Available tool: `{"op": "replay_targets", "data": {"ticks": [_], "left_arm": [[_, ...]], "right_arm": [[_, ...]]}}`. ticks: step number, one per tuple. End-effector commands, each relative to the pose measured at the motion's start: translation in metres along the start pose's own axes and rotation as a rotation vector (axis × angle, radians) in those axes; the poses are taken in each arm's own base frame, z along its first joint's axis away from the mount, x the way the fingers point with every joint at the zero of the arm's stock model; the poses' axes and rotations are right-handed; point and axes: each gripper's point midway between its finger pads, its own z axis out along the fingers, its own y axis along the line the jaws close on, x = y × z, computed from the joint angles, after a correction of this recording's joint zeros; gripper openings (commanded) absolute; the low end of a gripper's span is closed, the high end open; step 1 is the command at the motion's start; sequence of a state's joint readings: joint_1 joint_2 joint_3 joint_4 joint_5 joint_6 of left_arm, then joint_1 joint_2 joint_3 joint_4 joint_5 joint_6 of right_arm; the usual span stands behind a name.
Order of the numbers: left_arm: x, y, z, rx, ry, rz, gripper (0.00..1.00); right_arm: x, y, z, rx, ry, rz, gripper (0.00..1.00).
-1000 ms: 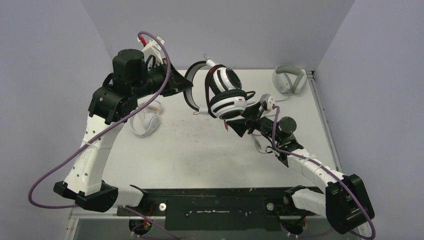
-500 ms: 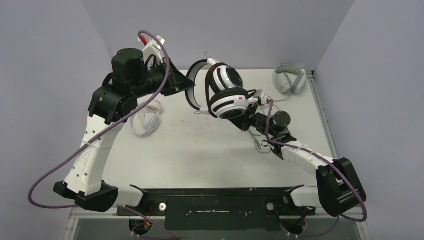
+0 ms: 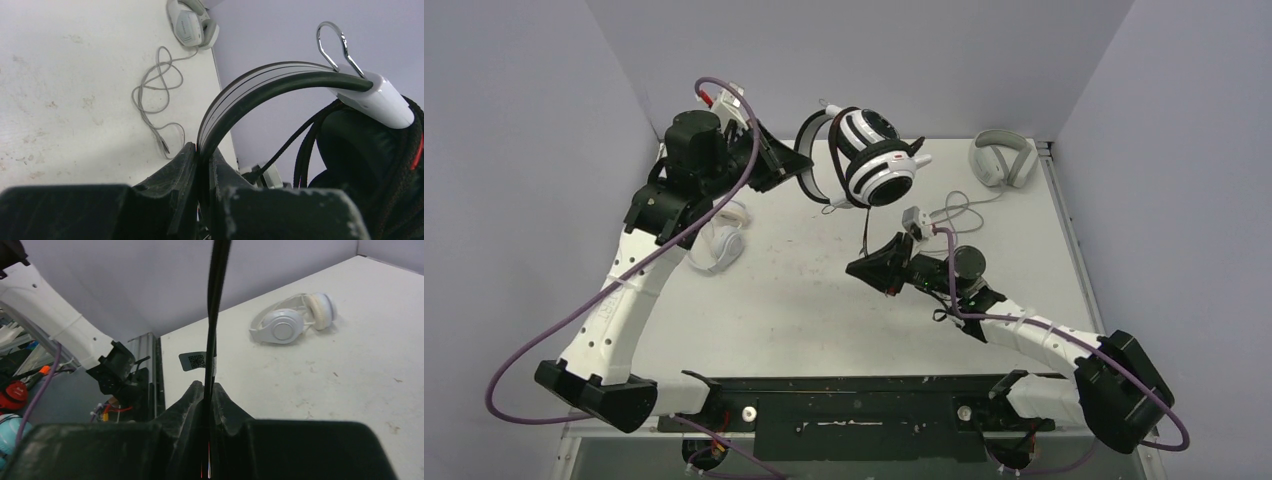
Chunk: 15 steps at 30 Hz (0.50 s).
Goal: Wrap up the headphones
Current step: Wrap the headphones cable around the headphones.
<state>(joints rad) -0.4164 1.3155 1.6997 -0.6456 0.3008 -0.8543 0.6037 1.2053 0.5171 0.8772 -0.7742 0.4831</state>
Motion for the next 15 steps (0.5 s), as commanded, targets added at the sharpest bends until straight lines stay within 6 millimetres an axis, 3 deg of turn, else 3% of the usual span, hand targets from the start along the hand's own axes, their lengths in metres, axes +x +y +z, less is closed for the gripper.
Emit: {"op": "replay_targets", "data": {"ticks": [1,4,9,15], "left_arm": [[-0.042,-0.025,-0.005,0.121,-0.211,-0.110,0.00],[-0.046,0.001,0.003,0.038,-0.271,-0.123,0.00],[-0.059,0.065,0.005,-0.216,-0.408,0.001,0.00],[-0.065,0.124,-0.013,-0.469,-0.490,0.270,0.00]], "right_arm": [[-0.009,0.027,0.013,-0.007,-0.009,-0.032,0.00],[-0.003,0.042,0.025,-0.022,0.070,-0.037,0.00],[-0.009,0.065,0.034,-0.051,0.125,-0.065,0.00],[-0.004,0.064,0.044,-0.022,0.273,-0.043,0.00]]}}
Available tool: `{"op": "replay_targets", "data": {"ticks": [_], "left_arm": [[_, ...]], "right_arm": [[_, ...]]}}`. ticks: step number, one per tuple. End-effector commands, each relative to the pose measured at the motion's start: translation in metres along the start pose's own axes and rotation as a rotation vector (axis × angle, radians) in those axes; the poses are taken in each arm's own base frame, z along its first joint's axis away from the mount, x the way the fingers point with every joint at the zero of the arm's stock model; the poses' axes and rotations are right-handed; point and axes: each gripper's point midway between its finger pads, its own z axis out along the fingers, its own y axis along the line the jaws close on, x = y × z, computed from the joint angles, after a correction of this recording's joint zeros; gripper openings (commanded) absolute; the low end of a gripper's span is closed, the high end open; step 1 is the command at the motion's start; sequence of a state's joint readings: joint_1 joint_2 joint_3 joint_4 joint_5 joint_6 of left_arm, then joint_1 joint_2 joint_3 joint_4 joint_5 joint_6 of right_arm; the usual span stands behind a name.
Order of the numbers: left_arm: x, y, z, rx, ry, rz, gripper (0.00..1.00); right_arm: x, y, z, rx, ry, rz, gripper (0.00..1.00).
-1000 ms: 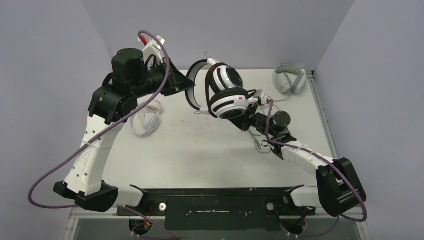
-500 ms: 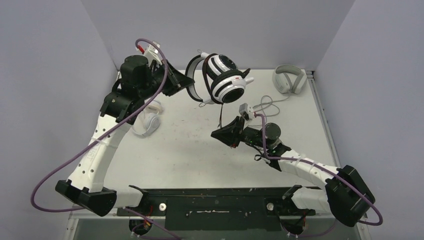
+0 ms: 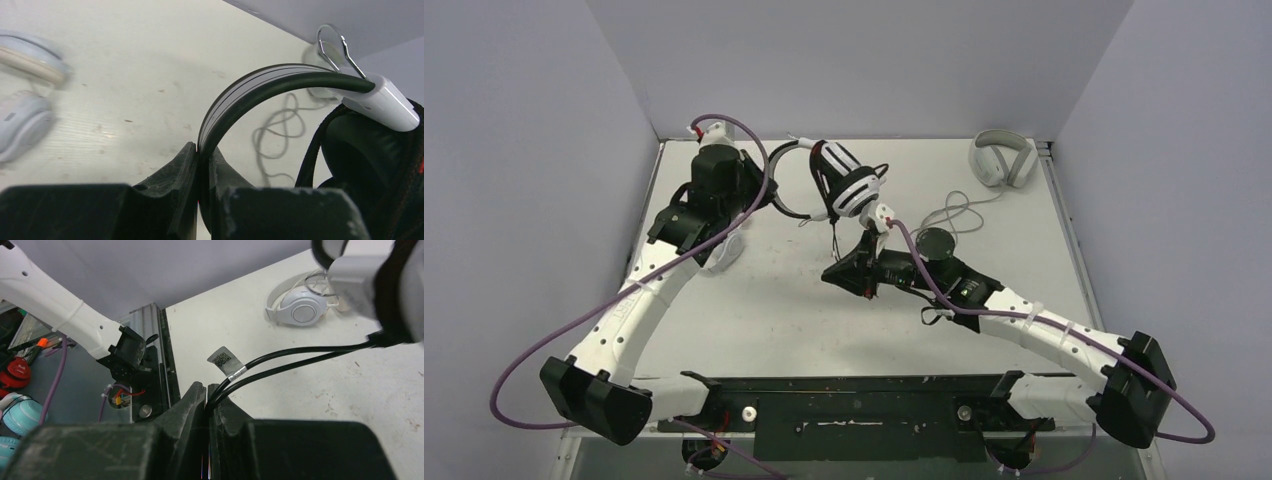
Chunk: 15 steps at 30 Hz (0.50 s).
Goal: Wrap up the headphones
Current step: Wrap the headphones cable around the headphones.
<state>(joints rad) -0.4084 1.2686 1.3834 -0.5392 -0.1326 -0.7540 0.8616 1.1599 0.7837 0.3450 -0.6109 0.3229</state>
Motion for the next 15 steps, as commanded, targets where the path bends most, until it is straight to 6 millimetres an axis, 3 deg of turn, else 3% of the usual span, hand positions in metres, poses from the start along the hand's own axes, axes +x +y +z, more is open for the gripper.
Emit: {"op": "replay_targets", "data": {"ticks": [1,4,7,10,15], "left_arm": [[-0.067,0.015,-0.021,-0.074,-0.329,0.177,0.00],[-0.058,0.035,-0.016,-0.141,-0.337,0.315,0.00],[-0.033,0.043,-0.008,-0.140,-0.311,0.426,0.00],[-0.005,0.043,-0.004,-0.114,-0.311,0.509,0.00],[0.039,0.050,0.007,-0.154,-0.197,0.710,0.00]], "right_arm": [[-0.003,-0.001,0.006,0.026,0.111,-0.011,0.00],[0.000,-0.010,0.011,0.066,0.168,0.004,0.03],[0.013,-0.021,0.017,0.101,0.221,0.051,0.09],[0.018,-0.023,0.028,0.078,0.232,0.092,0.07],[0.032,-0.045,0.038,0.133,0.292,0.148,0.00]]}}
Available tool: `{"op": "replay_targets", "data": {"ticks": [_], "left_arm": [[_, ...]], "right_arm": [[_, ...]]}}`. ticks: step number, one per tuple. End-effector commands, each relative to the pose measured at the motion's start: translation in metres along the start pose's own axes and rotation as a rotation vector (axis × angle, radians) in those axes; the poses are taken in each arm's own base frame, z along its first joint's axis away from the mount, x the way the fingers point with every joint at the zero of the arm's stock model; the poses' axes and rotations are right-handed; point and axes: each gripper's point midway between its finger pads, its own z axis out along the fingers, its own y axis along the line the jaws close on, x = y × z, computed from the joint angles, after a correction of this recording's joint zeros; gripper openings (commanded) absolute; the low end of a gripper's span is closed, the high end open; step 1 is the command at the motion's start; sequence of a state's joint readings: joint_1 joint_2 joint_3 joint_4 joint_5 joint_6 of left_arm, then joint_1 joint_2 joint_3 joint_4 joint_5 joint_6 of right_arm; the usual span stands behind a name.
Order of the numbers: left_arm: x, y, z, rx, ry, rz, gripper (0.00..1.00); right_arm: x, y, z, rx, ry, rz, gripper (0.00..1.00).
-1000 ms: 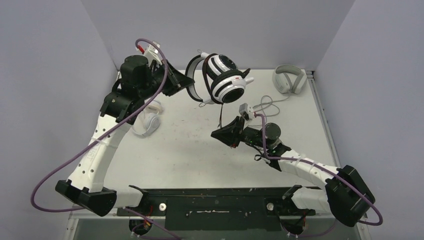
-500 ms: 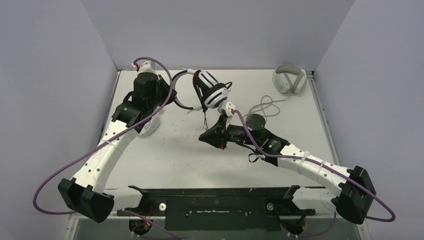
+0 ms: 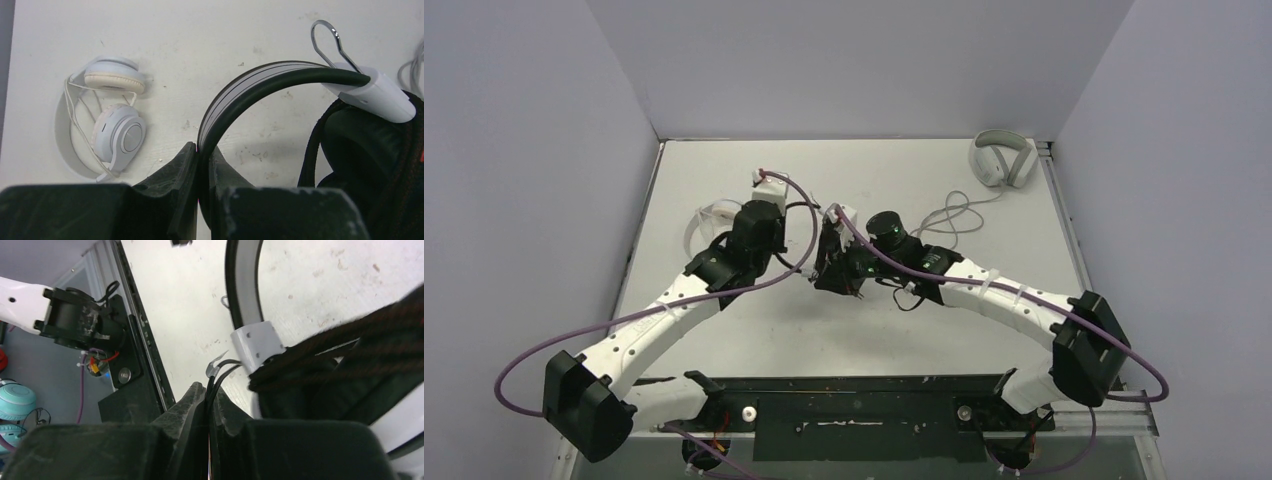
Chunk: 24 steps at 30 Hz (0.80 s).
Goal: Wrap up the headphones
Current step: Wrap the headphones cable around the headphones.
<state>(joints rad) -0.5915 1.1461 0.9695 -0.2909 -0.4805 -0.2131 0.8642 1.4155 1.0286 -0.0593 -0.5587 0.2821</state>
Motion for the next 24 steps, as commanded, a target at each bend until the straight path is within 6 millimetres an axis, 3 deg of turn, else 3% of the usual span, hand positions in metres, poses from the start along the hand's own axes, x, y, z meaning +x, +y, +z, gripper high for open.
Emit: {"op": "replay_targets", "data": {"ticks": [1,13,22,24], "left_arm": [[-0.027,-0.008,0.001,-0.019,-0.096,0.106,0.00],[0.037,-0.023,0.015,0.092,0.088,0.275,0.00],[0.056,-0.034,0.020,0.110,0.238,0.272,0.00],[0.060,-0.037,0.021,0.117,0.268,0.270,0.00]], "right_arm": [[-0.031,-0.003,0.004,0.000,-0.040,0.007,0.00],[-0.026,-0.049,-0.020,0.068,-0.026,0.113,0.05],[-0.005,-0.066,-0.014,0.083,0.056,0.166,0.15],[-0.003,-0.067,-0.013,0.085,0.062,0.159,0.12]]}}
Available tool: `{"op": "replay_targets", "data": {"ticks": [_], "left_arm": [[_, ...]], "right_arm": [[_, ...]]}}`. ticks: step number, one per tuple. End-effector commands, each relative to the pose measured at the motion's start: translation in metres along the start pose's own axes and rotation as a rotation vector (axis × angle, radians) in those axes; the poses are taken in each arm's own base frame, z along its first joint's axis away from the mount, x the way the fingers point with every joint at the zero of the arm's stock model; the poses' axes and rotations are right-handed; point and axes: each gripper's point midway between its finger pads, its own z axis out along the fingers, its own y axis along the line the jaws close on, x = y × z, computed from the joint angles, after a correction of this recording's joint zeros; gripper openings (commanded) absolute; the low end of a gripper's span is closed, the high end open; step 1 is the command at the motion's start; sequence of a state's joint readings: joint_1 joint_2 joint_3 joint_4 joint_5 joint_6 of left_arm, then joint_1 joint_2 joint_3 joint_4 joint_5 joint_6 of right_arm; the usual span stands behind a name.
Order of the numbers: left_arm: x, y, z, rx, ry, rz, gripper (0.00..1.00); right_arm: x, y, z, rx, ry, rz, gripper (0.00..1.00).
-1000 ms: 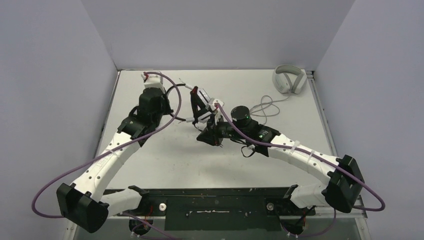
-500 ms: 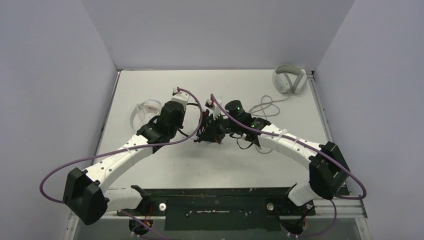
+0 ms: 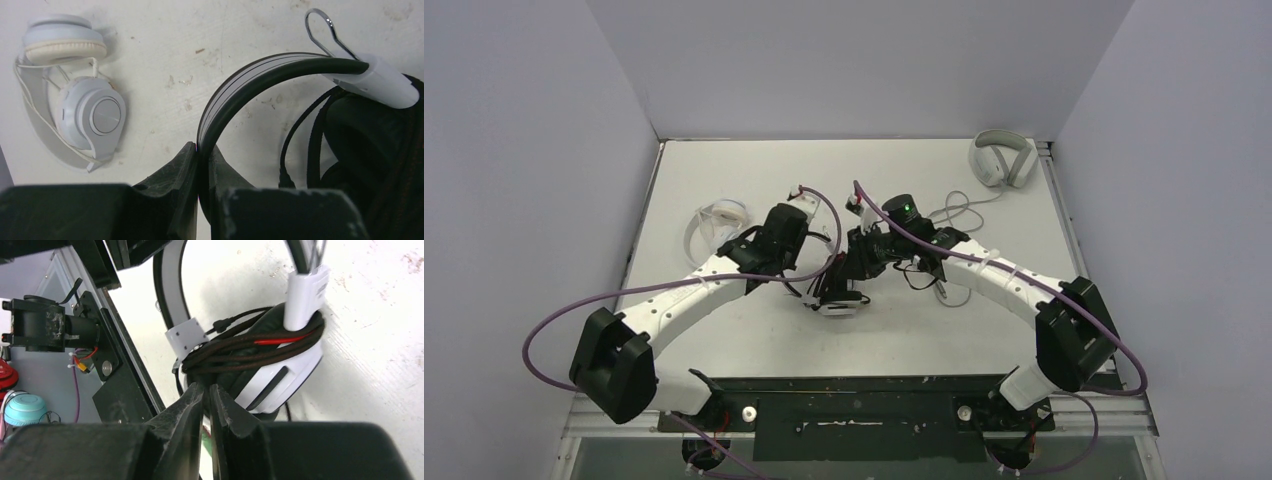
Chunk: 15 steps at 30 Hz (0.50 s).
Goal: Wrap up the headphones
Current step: Wrap the headphones cable around the headphones.
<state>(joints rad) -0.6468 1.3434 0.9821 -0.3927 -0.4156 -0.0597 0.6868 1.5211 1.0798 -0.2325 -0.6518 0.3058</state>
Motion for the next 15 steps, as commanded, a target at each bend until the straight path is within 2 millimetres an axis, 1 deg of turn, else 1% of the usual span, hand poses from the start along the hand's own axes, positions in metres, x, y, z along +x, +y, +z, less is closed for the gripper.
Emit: {"op": "replay_targets", "data": {"ticks": [1,2,5,6,8,10,12,15], "left_arm": [[-0.018,-0.011,-0.005,0.058,0.013,-0.027,0.00],[-0.016,-0.014,-0.004,0.072,0.028,-0.021,0.00],[-0.014,-0.023,-0.002,0.117,0.063,-0.013,0.00],[-0.013,-0.026,-0.001,0.126,0.075,-0.010,0.00],[-0.010,-0.028,0.002,0.128,0.093,-0.012,0.00],[-0.008,-0.026,0.006,0.110,0.100,-0.026,0.00],[-0.008,-0.026,0.009,0.106,0.099,-0.046,0.00],[-0.007,-0.033,0.013,0.140,0.096,-0.081,0.00]], "right_arm": [[-0.029,0.003,-0.003,-0.008,-0.068,-0.060,0.12],[-0.028,0.000,-0.003,0.000,-0.062,-0.064,0.12],[-0.021,-0.009,-0.001,0.015,-0.026,-0.067,0.07],[-0.019,-0.010,-0.001,0.015,-0.014,-0.065,0.07],[-0.020,-0.011,-0.004,0.008,-0.016,-0.077,0.10],[-0.023,-0.002,-0.011,-0.021,-0.037,-0.112,0.14],[-0.024,0.003,-0.020,-0.017,-0.071,-0.139,0.18],[-0.024,0.004,-0.036,0.023,-0.136,-0.175,0.24]]}}
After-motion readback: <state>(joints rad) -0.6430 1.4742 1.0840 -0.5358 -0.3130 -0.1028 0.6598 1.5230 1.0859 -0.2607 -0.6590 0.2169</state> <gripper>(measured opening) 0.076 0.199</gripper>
